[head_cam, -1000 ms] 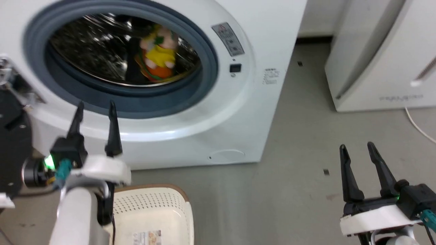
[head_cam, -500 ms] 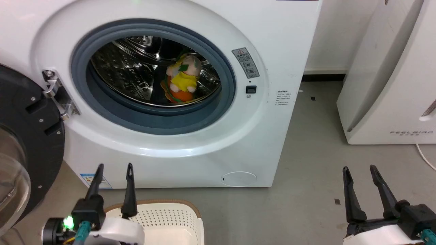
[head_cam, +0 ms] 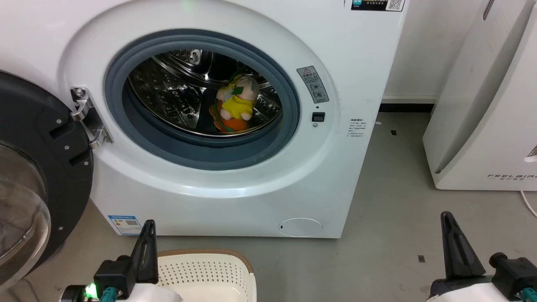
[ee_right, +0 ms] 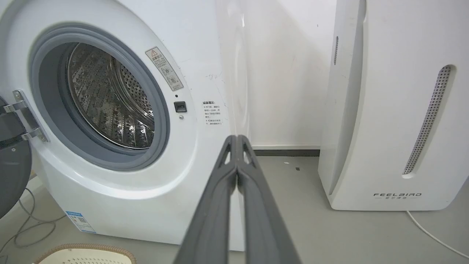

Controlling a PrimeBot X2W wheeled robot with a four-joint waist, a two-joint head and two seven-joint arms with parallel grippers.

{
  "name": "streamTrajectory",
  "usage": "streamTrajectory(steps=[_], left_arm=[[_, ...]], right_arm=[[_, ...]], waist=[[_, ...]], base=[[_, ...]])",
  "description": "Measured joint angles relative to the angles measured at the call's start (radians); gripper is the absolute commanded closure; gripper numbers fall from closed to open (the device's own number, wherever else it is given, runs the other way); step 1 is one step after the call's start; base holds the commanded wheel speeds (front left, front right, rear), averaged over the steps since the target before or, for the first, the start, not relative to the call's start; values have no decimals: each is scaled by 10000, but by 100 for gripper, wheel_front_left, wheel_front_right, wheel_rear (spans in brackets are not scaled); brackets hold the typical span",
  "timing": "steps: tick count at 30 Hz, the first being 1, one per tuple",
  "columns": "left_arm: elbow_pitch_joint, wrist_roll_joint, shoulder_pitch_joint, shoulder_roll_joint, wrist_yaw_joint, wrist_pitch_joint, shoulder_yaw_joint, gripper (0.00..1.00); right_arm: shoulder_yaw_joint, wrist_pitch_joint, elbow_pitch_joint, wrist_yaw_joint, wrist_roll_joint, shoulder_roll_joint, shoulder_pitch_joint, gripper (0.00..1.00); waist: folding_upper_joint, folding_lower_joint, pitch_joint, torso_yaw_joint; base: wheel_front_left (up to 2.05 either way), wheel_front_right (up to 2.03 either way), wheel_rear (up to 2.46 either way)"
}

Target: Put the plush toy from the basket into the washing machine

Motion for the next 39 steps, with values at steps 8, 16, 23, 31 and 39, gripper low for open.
streamTrajectory(steps=[8,16,23,31,39], left_arm=[[-67,19,-1,-2,0,178,-19,100],[-151,23,-1,-4,0,318,-27,100],[-226,54,-2,-8,0,474,-42,100],[-336,100,-4,-17,2,663,-52,100],[-416,127,-7,-40,2,823,-59,100]], right_arm=[[33,217,-2,0,-35,0,-2,100],[67,380,-10,0,-130,0,-8,100],[96,512,-19,0,-194,0,-12,100],[134,704,-67,0,-387,0,-105,100],[178,867,-104,0,-460,0,-106,100]], waist=[[0,0,9,-20],[0,1,17,-36],[0,1,23,-50],[0,1,32,-69],[0,1,39,-84]], base=[[0,0,0],[0,0,0],[0,0,0],[0,0,0],[0,0,0]])
